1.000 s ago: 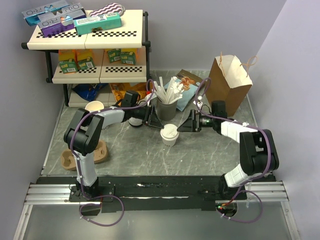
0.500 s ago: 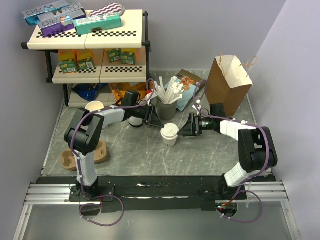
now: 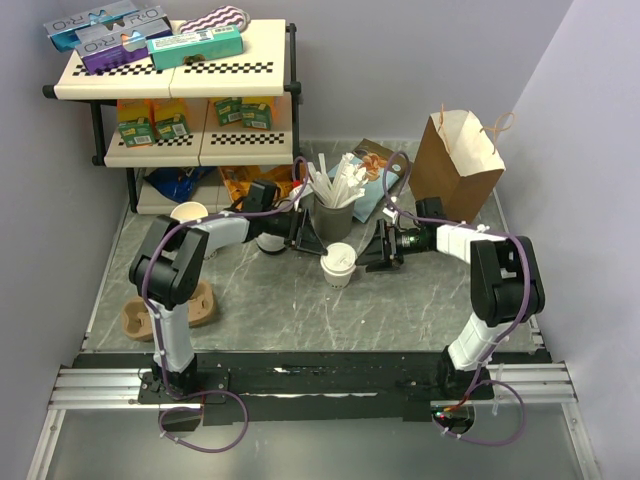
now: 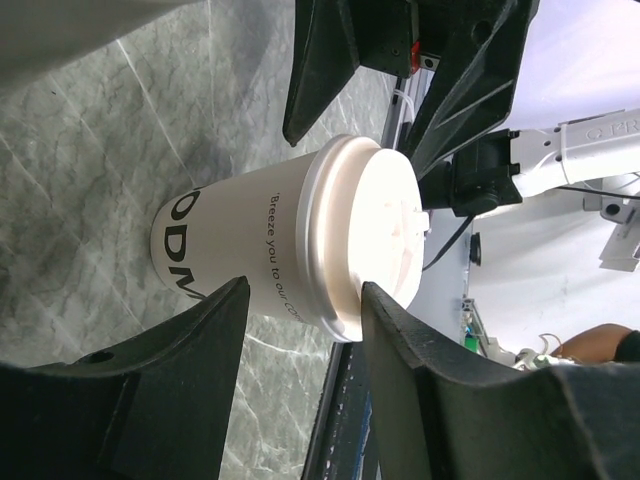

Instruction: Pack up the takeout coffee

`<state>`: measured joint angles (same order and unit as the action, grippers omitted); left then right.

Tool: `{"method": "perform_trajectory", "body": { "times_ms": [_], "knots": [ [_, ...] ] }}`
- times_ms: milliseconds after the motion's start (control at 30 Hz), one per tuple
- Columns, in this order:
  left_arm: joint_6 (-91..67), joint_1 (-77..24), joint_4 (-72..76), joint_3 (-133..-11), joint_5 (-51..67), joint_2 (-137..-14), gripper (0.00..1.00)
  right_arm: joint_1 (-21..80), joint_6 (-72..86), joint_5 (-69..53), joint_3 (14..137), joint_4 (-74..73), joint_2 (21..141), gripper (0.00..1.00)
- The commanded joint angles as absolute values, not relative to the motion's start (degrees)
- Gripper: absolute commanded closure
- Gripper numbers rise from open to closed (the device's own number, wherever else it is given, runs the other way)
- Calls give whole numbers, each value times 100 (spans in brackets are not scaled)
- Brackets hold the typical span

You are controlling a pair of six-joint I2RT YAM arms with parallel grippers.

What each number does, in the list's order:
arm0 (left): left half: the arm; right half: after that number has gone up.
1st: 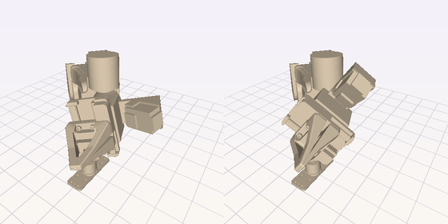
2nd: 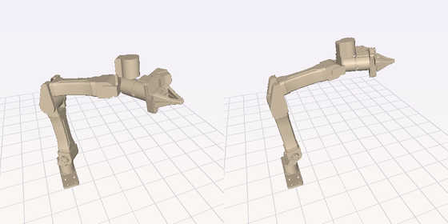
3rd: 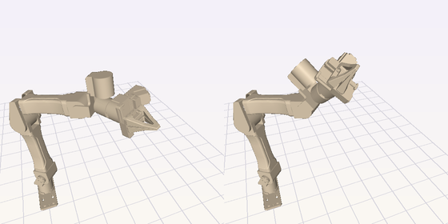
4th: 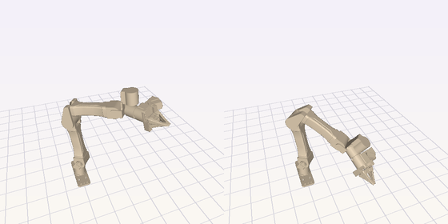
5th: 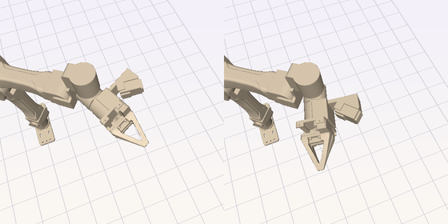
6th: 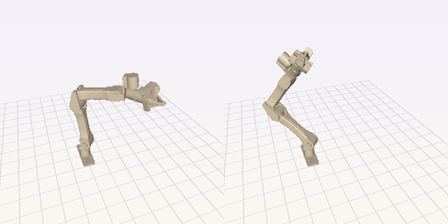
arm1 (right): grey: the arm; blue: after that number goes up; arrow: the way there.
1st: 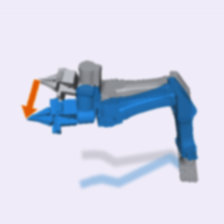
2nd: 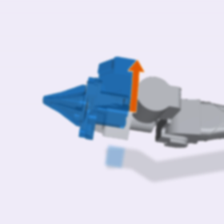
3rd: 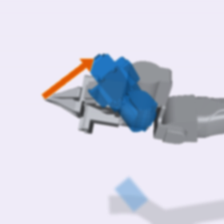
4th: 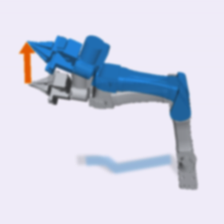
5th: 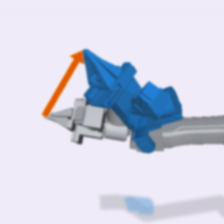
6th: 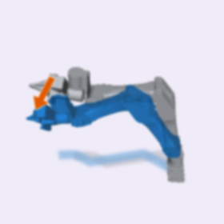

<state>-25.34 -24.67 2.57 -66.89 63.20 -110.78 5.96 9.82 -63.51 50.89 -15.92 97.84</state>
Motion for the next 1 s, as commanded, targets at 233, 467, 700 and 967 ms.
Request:
{"method": "perform_trajectory", "body": {
  "times_ms": [233,467,700,967],
  "knots": [
    [-2521,-2487,-44,-6891,5361,-11724,50,598,668,-4816,5678,-2364,10573,19],
    [-2663,-2496,500,-6812,6011,-11489,46,598,861,-5387,5467,-1900,10223,17],
    [-2691,-2487,827,-6802,6486,-11004,31,589,932,-5721,5089,-1249,9133,11],
    [-2119,-2443,71,-7101,6302,-10750,23,598,1002,-5766,5142,-1134,8728,8]
  ]
}}
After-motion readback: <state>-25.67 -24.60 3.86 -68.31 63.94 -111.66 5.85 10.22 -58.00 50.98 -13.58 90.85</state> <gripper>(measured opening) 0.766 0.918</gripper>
